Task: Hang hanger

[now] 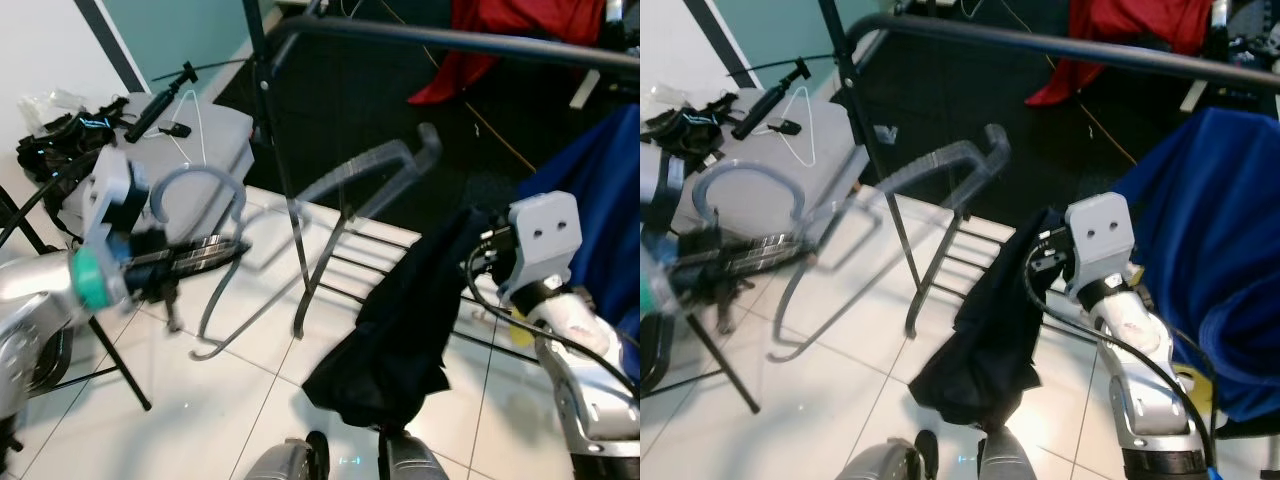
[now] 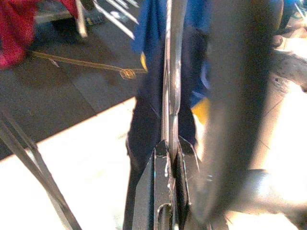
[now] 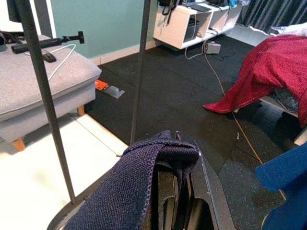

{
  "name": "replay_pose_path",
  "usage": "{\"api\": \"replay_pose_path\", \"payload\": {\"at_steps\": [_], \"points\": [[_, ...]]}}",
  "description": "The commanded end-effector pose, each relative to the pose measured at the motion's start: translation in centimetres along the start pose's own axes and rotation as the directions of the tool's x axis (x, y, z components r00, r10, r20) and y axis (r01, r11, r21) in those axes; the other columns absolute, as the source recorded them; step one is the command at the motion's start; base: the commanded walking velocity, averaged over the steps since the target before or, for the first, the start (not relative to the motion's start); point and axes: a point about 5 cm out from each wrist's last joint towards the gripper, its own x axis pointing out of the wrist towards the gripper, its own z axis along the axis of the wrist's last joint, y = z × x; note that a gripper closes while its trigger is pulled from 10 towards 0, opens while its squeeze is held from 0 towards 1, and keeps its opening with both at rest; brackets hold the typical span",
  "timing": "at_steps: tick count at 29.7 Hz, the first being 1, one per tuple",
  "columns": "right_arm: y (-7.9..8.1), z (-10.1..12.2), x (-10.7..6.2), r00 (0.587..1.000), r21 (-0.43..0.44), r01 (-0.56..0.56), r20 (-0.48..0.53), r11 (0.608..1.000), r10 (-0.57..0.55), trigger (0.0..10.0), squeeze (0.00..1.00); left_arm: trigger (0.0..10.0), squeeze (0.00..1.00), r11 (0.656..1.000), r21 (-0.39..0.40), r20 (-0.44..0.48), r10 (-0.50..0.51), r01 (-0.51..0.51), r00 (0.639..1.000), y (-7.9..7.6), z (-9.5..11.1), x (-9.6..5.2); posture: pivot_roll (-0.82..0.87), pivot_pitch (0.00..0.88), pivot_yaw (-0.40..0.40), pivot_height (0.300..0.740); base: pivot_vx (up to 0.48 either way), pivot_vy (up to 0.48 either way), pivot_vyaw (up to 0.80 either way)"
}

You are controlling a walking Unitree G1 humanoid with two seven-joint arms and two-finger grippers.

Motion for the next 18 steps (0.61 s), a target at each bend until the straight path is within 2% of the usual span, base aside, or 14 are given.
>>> {"api": "replay_pose_path", "payload": {"at_steps": [1, 3, 5, 6, 8, 9, 11, 12, 14, 15, 17, 18], "points": [[0.0, 0.1, 0.0, 1.000, 0.005, 0.002, 0.017, 1.000, -0.002, 0.0, 0.00, 10.0, 0.00, 1.000, -0.002, -0.016, -0.003, 0.003, 1.000, -0.1, -0.3, -0.5, -0.12, 0.140, 0.129, 0.740, 0.000, 0.000, 0.00], [0.5, 0.0, 0.3, 1.000, 0.025, 0.006, 0.014, 1.000, -0.007, 0.0, 0.00, 10.0, 0.00, 0.991, -0.067, -0.054, 0.110, -0.113, 0.992, 0.4, -2.7, -0.4, -0.12, 0.139, 0.123, 0.740, 0.000, 0.000, 0.00], [0.5, 0.0, 0.3, 1.000, 0.025, 0.006, 0.014, 1.000, -0.007, 0.0, 0.00, 10.0, 0.00, 0.991, -0.067, -0.054, 0.110, -0.113, 0.992, 0.4, -2.7, -0.4, -0.12, 0.139, 0.123, 0.740, 0.000, 0.000, 0.00], [0.8, -0.4, 0.3, 1.000, 0.050, 0.018, 0.001, 0.999, -0.018, 0.0, 0.00, 10.0, 0.00, 0.966, -0.095, -0.064, 0.236, -0.241, 0.970, 1.0, -4.1, 0.3, -0.12, 0.138, 0.117, 0.740, 0.000, 0.000, 0.00], [0.8, -0.4, 0.3, 1.000, 0.050, 0.018, 0.001, 0.999, -0.018, 0.0, 0.00, 10.0, 0.00, 0.966, -0.095, -0.064, 0.236, -0.241, 0.970, 1.0, -4.1, 0.3, -0.12, 0.138, 0.117, 0.740, 0.000, 0.000, 0.00], [1.1, -1.2, 0.3, 0.999, 0.079, 0.038, -0.024, 0.996, -0.036, 0.0, 0.00, 10.0, 0.00, 0.908, -0.121, -0.059, 0.396, -0.401, 0.916, 1.8, -5.3, 1.4, -0.12, 0.137, 0.110, 0.740, 0.000, 0.000, 0.00], [1.1, -1.2, 0.3, 0.999, 0.079, 0.038, -0.024, 0.996, -0.036, 0.0, 0.00, 10.0, 0.00, 0.908, -0.121, -0.059, 0.396, -0.401, 0.916, 1.8, -5.3, 1.4, -0.12, 0.137, 0.110, 0.740, 0.000, 0.000, 0.00], [1.2, -2.3, 0.3, 0.996, 0.130, 0.076, -0.062, 0.989, -0.069, 0.0, 0.00, 10.0, 0.00, 0.787, -0.123, -0.072, 0.601, -0.605, 0.796, 3.0, -6.7, 2.2, -0.11, 0.131, 0.103, 0.740, 0.000, 0.000, 0.00], [1.2, -2.3, 0.3, 0.996, 0.130, 0.076, -0.062, 0.989, -0.069, 0.0, 0.00, 10.0, 0.00, 0.787, -0.123, -0.072, 0.601, -0.605, 0.796, 3.0, -6.7, 2.2, -0.11, 0.131, 0.103, 0.740, 0.000, 0.000, 0.00], [1.4, -3.4, 0.5, 0.992, 0.183, 0.103, -0.095, 0.978, -0.087, 0.0, 0.00, 10.0, 0.00, 0.671, -0.112, -0.096, 0.727, -0.733, 0.680, 3.2, -8.1, 3.2, -0.11, 0.121, 0.091, 0.740, 0.000, 0.000, 0.00], [1.4, -3.4, 0.5, 0.992, 0.183, 0.103, -0.095, 0.978, -0.087, 0.0, 0.00, 10.0, 0.00, 0.671, -0.112, -0.096, 0.727, -0.733, 0.680, 3.2, -8.1, 3.2, -0.11, 0.121, 0.091, 0.740, 0.000, 0.000, 0.00], [1.7, -4.1, 0.8, 0.990, 0.216, 0.112, -0.113, 0.970, -0.090, 0.0, 0.00, 10.0, 0.00, 0.594, -0.112, -0.111, 0.789, -0.797, 0.604, 2.9, -9.0, 3.8, -0.11, 0.111, 0.086, 0.740, 0.000, 0.000, 0.00]]}}
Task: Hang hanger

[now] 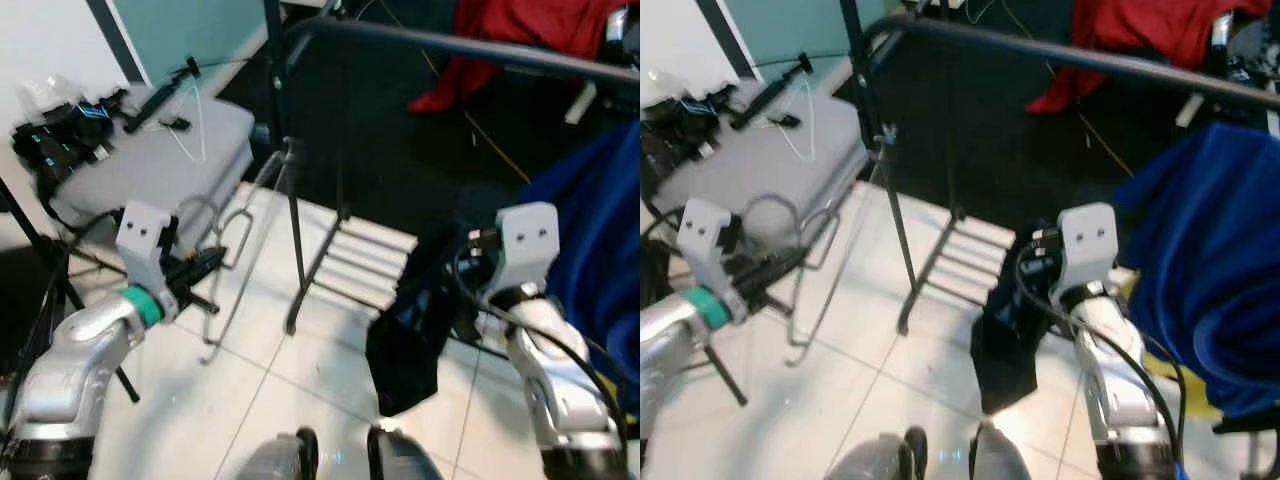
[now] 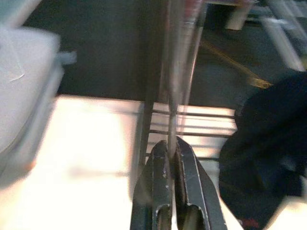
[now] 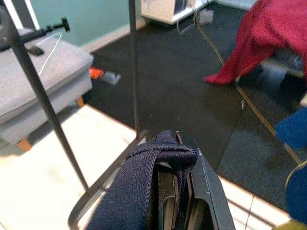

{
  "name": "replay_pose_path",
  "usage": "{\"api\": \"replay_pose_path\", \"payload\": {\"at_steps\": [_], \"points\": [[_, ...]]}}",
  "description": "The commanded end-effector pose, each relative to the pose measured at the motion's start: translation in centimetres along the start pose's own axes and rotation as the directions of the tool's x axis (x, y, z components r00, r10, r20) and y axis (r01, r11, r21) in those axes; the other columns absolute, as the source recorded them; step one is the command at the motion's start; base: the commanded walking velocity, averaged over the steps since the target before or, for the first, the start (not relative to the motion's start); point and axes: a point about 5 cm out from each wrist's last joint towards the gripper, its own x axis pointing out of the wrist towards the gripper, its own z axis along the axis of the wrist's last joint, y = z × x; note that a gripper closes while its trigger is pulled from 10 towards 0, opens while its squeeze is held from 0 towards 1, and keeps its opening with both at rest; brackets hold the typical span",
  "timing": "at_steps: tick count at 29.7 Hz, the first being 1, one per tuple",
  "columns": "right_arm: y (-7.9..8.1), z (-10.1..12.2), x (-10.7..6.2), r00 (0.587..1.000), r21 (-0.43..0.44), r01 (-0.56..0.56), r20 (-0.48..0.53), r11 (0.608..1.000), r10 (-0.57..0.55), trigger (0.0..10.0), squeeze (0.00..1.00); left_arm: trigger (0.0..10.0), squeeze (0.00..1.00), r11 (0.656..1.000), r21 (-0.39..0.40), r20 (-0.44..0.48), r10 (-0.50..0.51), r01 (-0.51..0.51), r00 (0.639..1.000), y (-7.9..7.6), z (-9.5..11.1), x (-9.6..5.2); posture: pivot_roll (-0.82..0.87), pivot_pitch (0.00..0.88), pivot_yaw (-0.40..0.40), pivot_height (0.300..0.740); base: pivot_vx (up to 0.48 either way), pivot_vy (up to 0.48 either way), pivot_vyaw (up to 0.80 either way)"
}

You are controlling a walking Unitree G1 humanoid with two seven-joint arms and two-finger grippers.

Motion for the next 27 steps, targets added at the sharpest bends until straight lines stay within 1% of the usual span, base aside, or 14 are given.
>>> {"api": "replay_pose_path", "payload": {"at_steps": [1, 2, 4, 5, 6, 7, 12, 14, 15, 17, 23, 24, 25, 27], "points": [[0.1, -0.5, 0.4, 1.000, 0.054, 0.008, 0.006, 0.998, -0.009, 0.0, 0.00, 10.0, 0.00, 0.991, 0.041, -0.025, 0.132, -0.131, 0.991, -0.2, -1.4, -0.2, -0.10, 0.108, 0.081, 0.740, 0.000, 0.000, 0.00], [0.3, -0.7, 0.7, 1.000, 0.073, 0.002, 0.007, 0.997, -0.003, 4.8, 0.00, 10.0, 0.00, 0.990, 0.042, -0.025, 0.139, -0.137, 0.990, -0.6, -1.5, -0.5, -0.10, 0.106, 0.075, 0.740, 0.000, 0.000, 0.00], [0.5, -0.7, 0.9, 1.000, 0.090, -0.003, 0.010, 0.996, 0.002, 4.8, 0.00, 10.0, 0.00, 0.990, 0.043, -0.022, 0.137, -0.136, 0.990, -0.9, -1.5, -0.8, -0.09, 0.102, 0.071, 0.740, 0.000, 0.000, 0.00], [0.8, -0.6, 1.0, 1.000, 0.101, -0.016, 0.017, 0.995, 0.014, 8.3, 0.00, 10.0, 0.00, 0.990, 0.052, -0.015, 0.128, -0.128, 0.992, -1.0, -1.3, -1.1, -0.09, 0.100, 0.065, 0.740, 0.000, 0.000, 0.00], [0.8, -0.6, 1.0, 1.000, 0.101, -0.016, 0.017, 0.995, 0.014, 8.3, 0.00, 10.0, 0.00, 0.990, 0.052, -0.015, 0.128, -0.128, 0.992, -1.0, -1.3, -1.1, -0.09, 0.100, 0.065, 0.740, 0.000, 0.000, 0.00], [1.3, -0.3, 1.3, 0.999, 0.112, -0.039, 0.036, 0.993, 0.035, 10.0, 0.00, 10.0, 0.00, 0.990, 0.100, 0.013, 0.094, -0.095, 0.995, -1.2, -0.9, -1.7, -0.08, 0.098, 0.058, 0.740, 0.000, 0.000, 0.00], [1.6, 0.0, 1.5, 0.998, 0.119, -0.049, 0.056, 0.992, 0.042, 10.0, 0.00, 10.0, 0.00, 0.986, 0.168, 0.029, -0.028, 0.023, 0.999, -2.1, -0.5, -2.4, -0.08, 0.100, 0.055, 0.740, 0.000, 0.000, 0.00], [1.5, 0.0, 1.5, 0.997, 0.115, -0.048, 0.064, 0.992, 0.041, 10.0, 0.00, 10.0, 0.00, 0.943, 0.210, -0.020, -0.258, 0.256, 0.966, -3.3, -0.3, -4.1, -0.07, 0.107, 0.059, 0.740, 0.000, 0.000, 0.00], [1.5, 0.0, 1.6, 0.997, 0.113, -0.047, 0.065, 0.992, 0.040, 10.0, 0.00, 10.0, 0.00, 0.918, 0.221, -0.046, -0.326, 0.328, 0.944, -3.6, -0.3, -4.7, -0.07, 0.107, 0.059, 0.740, 0.000, 0.000, 0.00], [1.4, -0.1, 1.6, 0.997, 0.111, -0.044, 0.067, 0.993, 0.036, 10.0, 0.00, 10.0, 0.00, 0.899, 0.232, -0.077, -0.364, 0.372, 0.928, -3.5, -0.4, -5.3, -0.07, 0.109, 0.067, 0.740, 0.000, 0.000, 0.00], [1.2, -0.2, 1.5, 0.997, 0.110, -0.031, 0.073, 0.993, 0.023, 10.0, 0.00, 10.0, 0.00, 0.927, 0.200, -0.111, -0.300, 0.317, 0.948, -2.1, -0.9, -5.3, -0.08, 0.112, 0.079, 0.740, 0.000, 0.000, 0.00], [1.2, -0.3, 1.3, 0.997, 0.110, -0.021, 0.075, 0.994, 0.013, 10.0, 0.00, 10.0, 0.00, 0.971, 0.165, -0.082, -0.160, 0.171, 0.984, -1.1, -1.3, -4.4, -0.08, 0.117, 0.085, 0.740, 0.000, 0.000, 0.00], [1.3, -0.4, 1.1, 0.997, 0.119, -0.009, 0.074, 0.993, 0.000, 10.0, 0.00, 10.0, 0.00, 0.989, 0.143, -0.061, -0.014, 0.023, 0.998, -0.2, -1.9, -3.5, -0.09, 0.117, 0.086, 0.740, 0.000, 0.000, 0.00], [1.3, -0.4, 1.1, 0.997, 0.119, -0.009, 0.074, 0.993, 0.000, 10.0, 0.00, 10.0, 0.00, 0.989, 0.143, -0.061, -0.014, 0.023, 0.998, -0.2, -1.9, -3.5, -0.09, 0.117, 0.086, 0.740, 0.000, 0.000, 0.00]]}}
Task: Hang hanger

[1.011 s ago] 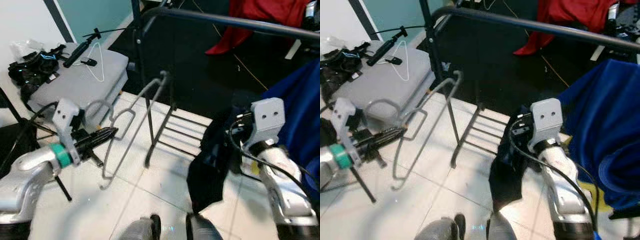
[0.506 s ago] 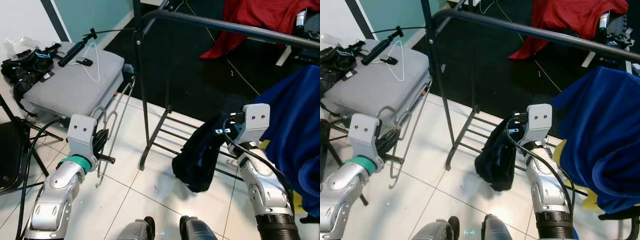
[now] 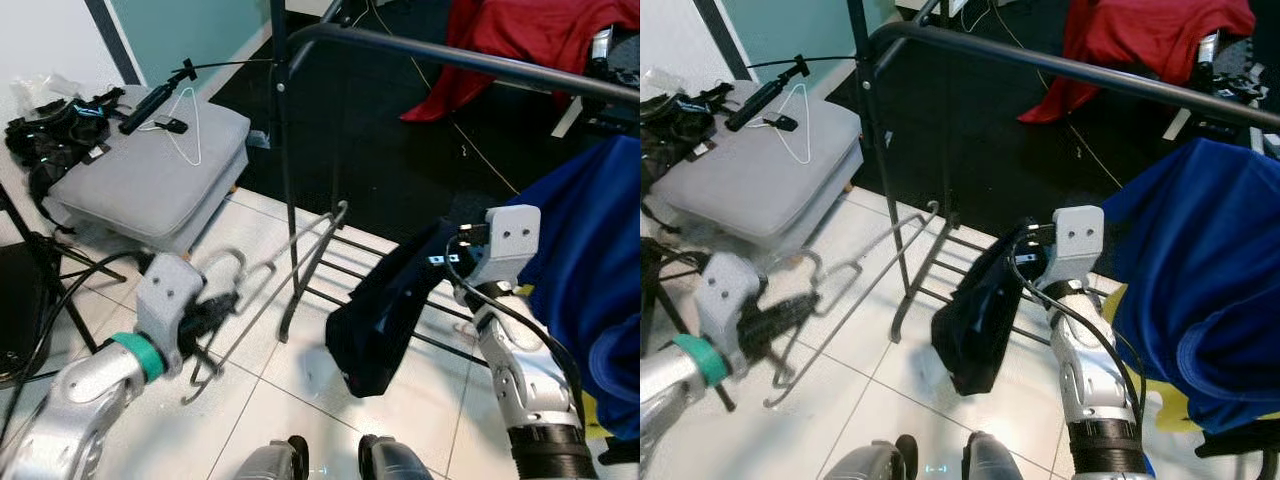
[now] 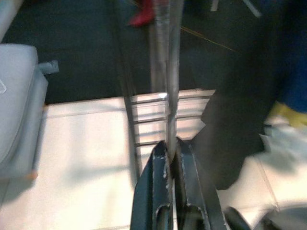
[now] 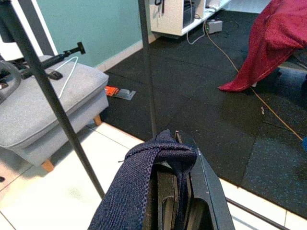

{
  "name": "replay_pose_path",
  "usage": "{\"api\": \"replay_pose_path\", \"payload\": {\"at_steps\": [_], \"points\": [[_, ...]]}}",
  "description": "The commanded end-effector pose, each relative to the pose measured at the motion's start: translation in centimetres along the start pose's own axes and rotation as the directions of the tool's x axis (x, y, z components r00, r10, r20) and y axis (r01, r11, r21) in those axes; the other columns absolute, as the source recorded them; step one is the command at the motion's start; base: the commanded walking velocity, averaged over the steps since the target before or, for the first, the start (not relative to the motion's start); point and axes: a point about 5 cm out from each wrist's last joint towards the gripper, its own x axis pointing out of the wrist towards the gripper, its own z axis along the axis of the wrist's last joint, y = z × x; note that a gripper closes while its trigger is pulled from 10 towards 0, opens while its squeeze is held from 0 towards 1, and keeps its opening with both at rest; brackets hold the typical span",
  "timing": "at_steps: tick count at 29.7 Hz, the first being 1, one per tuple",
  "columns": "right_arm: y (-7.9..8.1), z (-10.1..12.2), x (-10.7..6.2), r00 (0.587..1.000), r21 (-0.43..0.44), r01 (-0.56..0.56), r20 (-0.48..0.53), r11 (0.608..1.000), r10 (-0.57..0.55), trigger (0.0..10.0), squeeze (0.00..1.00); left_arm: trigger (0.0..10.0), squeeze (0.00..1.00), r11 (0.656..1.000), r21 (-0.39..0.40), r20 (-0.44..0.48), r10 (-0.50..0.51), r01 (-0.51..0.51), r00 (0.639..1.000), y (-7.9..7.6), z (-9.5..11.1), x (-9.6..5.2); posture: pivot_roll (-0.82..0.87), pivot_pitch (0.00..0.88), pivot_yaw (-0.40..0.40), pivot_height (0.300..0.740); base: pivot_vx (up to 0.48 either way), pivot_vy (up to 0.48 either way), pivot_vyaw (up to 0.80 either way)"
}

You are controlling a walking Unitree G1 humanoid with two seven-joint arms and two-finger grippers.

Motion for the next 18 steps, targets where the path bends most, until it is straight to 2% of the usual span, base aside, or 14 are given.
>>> {"api": "replay_pose_path", "payload": {"at_steps": [1, 2, 3, 8, 9, 12, 14, 15, 18], "points": [[-0.2, 0.1, -0.3, 1.000, 0.002, 0.016, 0.019, 1.000, -0.016, 10.0, 0.00, 10.0, 0.00, 0.998, 0.006, -0.046, 0.067, -0.067, 0.997, 0.8, -1.1, -0.3, -0.09, 0.117, 0.086, 0.740, 0.000, 0.000, 0.00], [-0.2, 0.0, -0.6, 0.999, -0.001, 0.025, 0.022, 1.000, -0.025, 10.0, 0.00, 10.0, 0.00, 0.977, -0.035, -0.059, 0.210, -0.212, 0.976, 1.5, -2.0, 0.2, -0.09, 0.116, 0.085, 0.740, 0.000, 0.000, 0.00], [-0.3, 0.0, -0.7, 0.999, -0.004, 0.034, 0.024, 0.999, -0.034, 10.0, 0.00, 10.0, 0.00, 0.954, -0.026, -0.067, 0.295, -0.297, 0.953, 1.7, -2.9, 0.3, -0.08, 0.112, 0.082, 0.740, 0.000, 0.000, 0.00], [-0.6, -0.1, -0.7, 0.999, -0.010, 0.042, 0.026, 0.999, -0.042, 10.0, 0.00, 10.0, 0.00, 0.938, -0.012, -0.102, 0.344, -0.347, 0.933, 1.9, -4.3, -0.4, -0.07, 0.107, 0.077, 0.740, 0.000, 0.000, 0.00], [-0.7, -0.2, -0.5, 0.999, -0.013, 0.044, 0.026, 0.999, -0.044, 10.0, 0.00, 10.0, 0.00, 0.931, 0.011, -0.123, 0.364, -0.366, 0.923, 2.3, -5.1, -0.8, -0.07, 0.102, 0.074, 0.740, 0.000, 0.000, 0.00], [-0.7, -0.3, -0.3, 0.999, -0.016, 0.049, 0.024, 0.999, -0.048, 10.0, 0.00, 10.0, 0.00, 0.919, 0.013, -0.142, 0.392, -0.395, 0.909, 2.8, -5.8, -1.0, -0.07, 0.098, 0.072, 0.740, 0.000, 0.000, 0.00], [-0.7, -0.5, -0.2, 0.998, -0.025, 0.055, 0.017, 0.998, -0.055, 10.0, 0.00, 10.0, 0.00, 0.906, -0.003, -0.154, 0.418, -0.424, 0.895, 3.1, -6.2, -0.7, -0.07, 0.094, 0.068, 0.740, 0.000, 0.000, 0.00], [-0.6, -0.7, -0.1, 0.998, -0.030, 0.060, 0.013, 0.998, -0.060, 10.0, 0.00, 10.0, 0.00, 0.891, -0.023, -0.151, 0.445, -0.453, 0.883, 3.2, -6.2, -0.1, -0.08, 0.090, 0.066, 0.740, 0.000, 0.000, 0.00], [-0.3, -0.8, -0.1, 0.998, -0.040, 0.062, 0.013, 0.997, -0.061, 10.0, 0.00, 10.0, 0.00, 0.888, -0.050, -0.133, 0.448, -0.457, 0.884, 2.9, -5.8, 0.8, -0.08, 0.088, 0.064, 0.740, 0.000, 0.000, 0.00]]}}
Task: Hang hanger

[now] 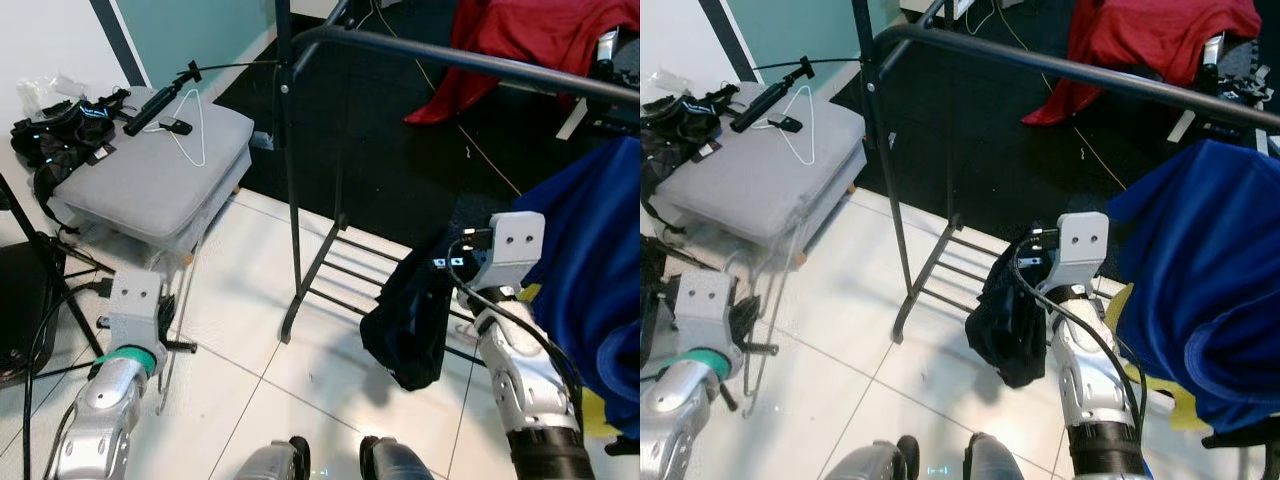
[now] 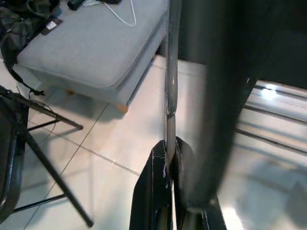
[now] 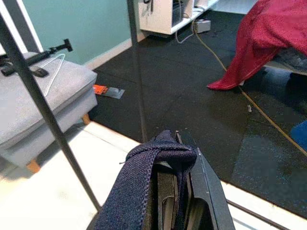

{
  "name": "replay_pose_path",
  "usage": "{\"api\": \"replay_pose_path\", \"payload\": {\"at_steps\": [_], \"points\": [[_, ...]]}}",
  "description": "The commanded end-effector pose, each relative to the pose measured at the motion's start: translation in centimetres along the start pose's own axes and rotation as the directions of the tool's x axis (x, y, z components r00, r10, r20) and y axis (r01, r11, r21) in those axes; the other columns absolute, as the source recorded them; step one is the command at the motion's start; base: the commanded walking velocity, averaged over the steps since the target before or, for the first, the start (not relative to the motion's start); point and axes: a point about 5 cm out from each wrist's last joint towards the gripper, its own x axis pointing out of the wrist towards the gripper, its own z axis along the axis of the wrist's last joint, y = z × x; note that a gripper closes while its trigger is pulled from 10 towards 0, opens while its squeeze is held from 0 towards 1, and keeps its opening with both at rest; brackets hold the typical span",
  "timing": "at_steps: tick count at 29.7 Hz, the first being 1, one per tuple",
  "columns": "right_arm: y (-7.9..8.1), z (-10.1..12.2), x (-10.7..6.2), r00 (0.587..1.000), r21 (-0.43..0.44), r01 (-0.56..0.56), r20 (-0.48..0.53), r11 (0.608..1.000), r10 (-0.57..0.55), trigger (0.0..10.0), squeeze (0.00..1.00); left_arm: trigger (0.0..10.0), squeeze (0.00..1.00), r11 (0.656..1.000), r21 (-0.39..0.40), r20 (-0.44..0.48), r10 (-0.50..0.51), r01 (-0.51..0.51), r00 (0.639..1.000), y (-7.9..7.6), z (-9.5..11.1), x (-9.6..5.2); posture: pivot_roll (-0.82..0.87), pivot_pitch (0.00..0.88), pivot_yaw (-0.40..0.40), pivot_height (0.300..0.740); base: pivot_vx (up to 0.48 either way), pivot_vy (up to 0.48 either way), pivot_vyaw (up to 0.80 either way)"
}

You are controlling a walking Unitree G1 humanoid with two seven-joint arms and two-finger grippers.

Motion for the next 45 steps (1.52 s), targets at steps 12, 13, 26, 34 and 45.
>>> {"api": "replay_pose_path", "payload": {"at_steps": [12, 13, 26, 34, 45], "points": [[1.1, 0.6, 0.0, 0.998, 0.011, -0.010, 0.062, 1.000, 0.010, 10.0, 0.00, 10.0, 0.00, 0.995, -0.043, 0.184, -0.079, 0.088, 0.980, -3.6, 4.5, 1.9, -0.10, 0.049, 0.078, 0.740, 0.000, 0.000, 0.00], [1.1, 0.6, 0.0, 0.998, 0.011, -0.010, 0.062, 1.000, 0.010, 10.0, 0.00, 10.0, 0.00, 0.995, -0.043, 0.184, -0.079, 0.088, 0.980, -3.6, 4.5, 1.9, -0.10, 0.049, 0.078, 0.740, 0.000, 0.000, 0.00], [1.5, 1.0, -0.1, 0.996, 0.015, -0.005, 0.089, 1.000, 0.004, 10.0, 0.00, 10.0, 0.00, 0.994, -0.020, 0.253, -0.098, 0.106, 0.963, -4.5, 6.1, 2.1, -0.09, 0.071, 0.082, 0.740, -0.208, 0.000, 0.00], [1.7, 0.8, -0.1, 0.996, 0.020, -0.008, 0.086, 1.000, 0.006, 10.0, 0.00, 10.0, 0.00, 0.994, -0.008, 0.255, -0.107, 0.113, 0.961, -4.5, 6.1, 1.9, -0.09, 0.080, 0.085, 0.740, -0.447, 0.000, 0.00], [1.8, 0.8, -0.1, 0.996, -0.002, -0.018, 0.086, 1.000, 0.018, 10.0, 0.00, 10.0, 0.00, 0.993, -0.005, 0.253, -0.111, 0.116, 0.961, -4.6, 5.9, 1.9, -0.09, 0.076, 0.086, 0.740, -0.447, 0.000, 0.00]]}}
